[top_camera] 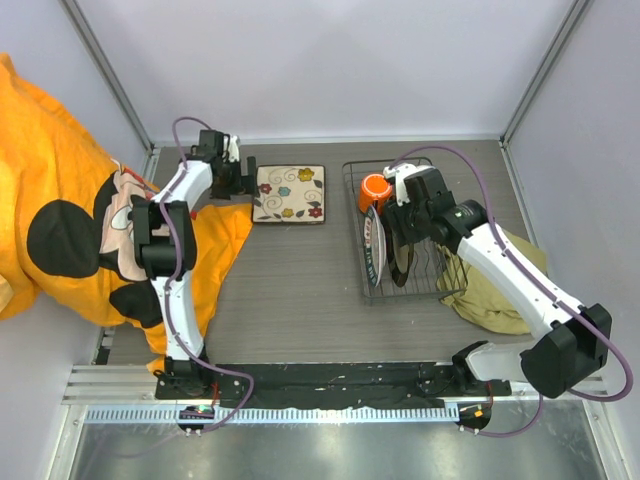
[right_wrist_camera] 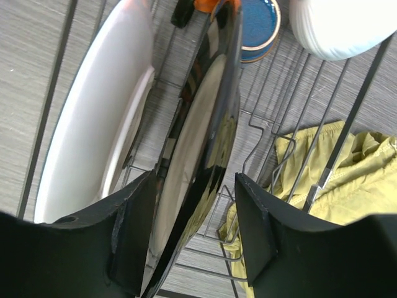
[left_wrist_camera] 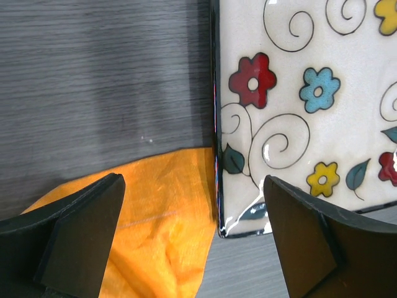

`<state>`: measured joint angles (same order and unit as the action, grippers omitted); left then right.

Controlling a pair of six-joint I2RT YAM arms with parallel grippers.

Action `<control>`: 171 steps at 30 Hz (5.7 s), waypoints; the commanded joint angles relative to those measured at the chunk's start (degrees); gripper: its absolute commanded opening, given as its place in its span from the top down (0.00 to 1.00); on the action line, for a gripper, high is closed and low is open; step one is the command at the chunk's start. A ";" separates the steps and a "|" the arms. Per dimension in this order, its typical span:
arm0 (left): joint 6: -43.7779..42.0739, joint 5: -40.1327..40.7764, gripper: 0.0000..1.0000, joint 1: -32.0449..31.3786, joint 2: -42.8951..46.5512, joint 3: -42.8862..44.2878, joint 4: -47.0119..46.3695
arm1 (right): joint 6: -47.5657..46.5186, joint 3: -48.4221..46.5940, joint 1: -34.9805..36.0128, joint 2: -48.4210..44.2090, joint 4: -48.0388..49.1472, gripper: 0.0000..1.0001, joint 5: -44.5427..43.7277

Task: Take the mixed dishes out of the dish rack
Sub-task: Pick up the plate from the dish rack, then place the plate at the center of the board.

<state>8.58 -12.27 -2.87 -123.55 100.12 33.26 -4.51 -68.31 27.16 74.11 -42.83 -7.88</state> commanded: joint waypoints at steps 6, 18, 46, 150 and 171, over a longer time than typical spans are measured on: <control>0.30 2.25 0.00 0.33 7.26 -1.50 -2.32 | 2.49 -1.29 -0.17 1.65 2.66 0.47 -6.27; -0.14 3.57 0.00 0.41 9.20 -3.26 -2.49 | 3.81 -4.37 -0.09 5.61 1.70 0.62 -7.58; -0.23 4.36 0.00 0.33 10.34 -3.96 -2.23 | 2.23 -11.93 4.74 9.65 -1.12 0.99 -16.90; -21.76 -40.81 0.08 -25.07 35.92 -5.37 -8.29 | -19.04 -46.38 9.93 3.41 -12.19 0.99 18.86; -21.06 -48.46 0.55 -29.56 35.57 -7.92 -3.81 | -17.55 -46.91 9.84 2.62 -12.72 0.99 24.66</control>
<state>-11.40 -58.37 -31.90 -88.97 92.23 28.77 -22.61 -111.33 36.80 80.71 -62.24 14.15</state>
